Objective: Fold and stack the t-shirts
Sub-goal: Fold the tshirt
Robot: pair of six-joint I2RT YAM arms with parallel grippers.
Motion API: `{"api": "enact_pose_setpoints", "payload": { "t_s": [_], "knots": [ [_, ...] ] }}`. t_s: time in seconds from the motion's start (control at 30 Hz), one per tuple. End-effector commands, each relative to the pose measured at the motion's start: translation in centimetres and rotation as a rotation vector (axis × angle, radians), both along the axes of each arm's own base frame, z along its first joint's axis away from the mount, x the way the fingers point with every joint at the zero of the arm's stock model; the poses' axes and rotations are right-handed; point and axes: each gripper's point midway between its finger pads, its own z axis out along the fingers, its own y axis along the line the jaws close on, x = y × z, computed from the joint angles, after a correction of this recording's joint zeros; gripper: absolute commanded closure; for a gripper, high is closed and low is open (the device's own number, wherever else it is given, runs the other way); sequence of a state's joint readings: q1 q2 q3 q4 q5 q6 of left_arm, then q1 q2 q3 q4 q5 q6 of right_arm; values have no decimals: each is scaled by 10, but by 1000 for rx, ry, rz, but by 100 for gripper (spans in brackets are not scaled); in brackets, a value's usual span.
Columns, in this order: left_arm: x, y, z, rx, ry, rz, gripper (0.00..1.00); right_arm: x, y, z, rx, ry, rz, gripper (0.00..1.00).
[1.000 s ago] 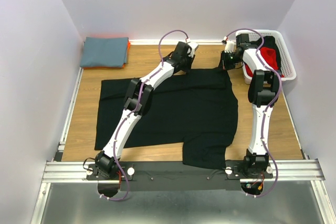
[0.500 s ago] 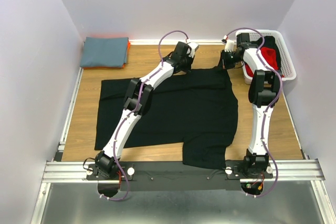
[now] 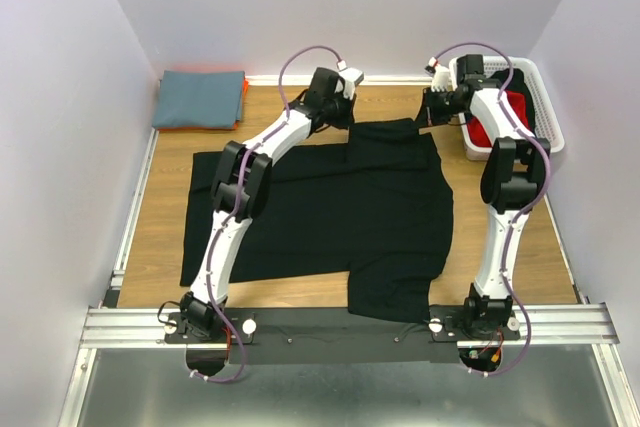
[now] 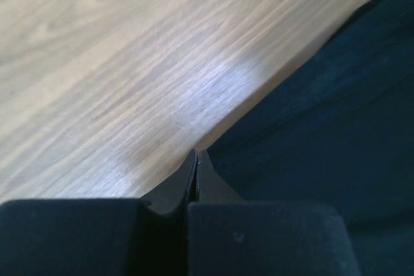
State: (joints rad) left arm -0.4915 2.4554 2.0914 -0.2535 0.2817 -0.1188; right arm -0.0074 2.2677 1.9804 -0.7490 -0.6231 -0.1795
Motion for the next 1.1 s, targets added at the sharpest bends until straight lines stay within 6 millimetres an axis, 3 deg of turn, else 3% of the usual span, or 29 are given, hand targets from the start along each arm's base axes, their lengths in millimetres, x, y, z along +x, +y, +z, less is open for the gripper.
{"api": "enact_pose_setpoints", "payload": {
  "t_s": [0.0, 0.17, 0.2, 0.23, 0.33, 0.4, 0.47, 0.7, 0.83, 1.07],
  "knots": [
    [-9, -10, 66, -86, -115, -93, 100, -11, 7, 31, 12, -69, 51, 99],
    [-40, -16, 66, -129, -90, -214, 100, -25, 7, 37, 6, -77, 76, 99],
    [-49, -13, 55, -121, -66, -223, 100, -28, 8, 37, 11, -72, 80, 100],
    [-52, -13, 67, -131, -95, -242, 100, -36, 8, 40, 13, -68, 87, 99],
    [-69, -7, 72, -128, -98, -272, 100, -50, 9, 38, 11, -56, 107, 99],
    [-83, -1, 61, -116, -76, -290, 100, -58, 8, 43, 2, -70, 126, 99],
    [-93, 1, 69, -126, -87, -314, 100, -71, 8, 42, -2, -61, 147, 99],
    [-130, 5, 50, -111, -34, -407, 100, -108, 5, 26, -28, -12, 205, 99],
    [-153, -3, 44, -119, -8, -463, 100, -118, 2, 22, -51, -8, 223, 99],
    [-177, 0, 24, -85, 34, -482, 100, -142, -4, 7, -89, 35, 264, 99]
  ]
}}
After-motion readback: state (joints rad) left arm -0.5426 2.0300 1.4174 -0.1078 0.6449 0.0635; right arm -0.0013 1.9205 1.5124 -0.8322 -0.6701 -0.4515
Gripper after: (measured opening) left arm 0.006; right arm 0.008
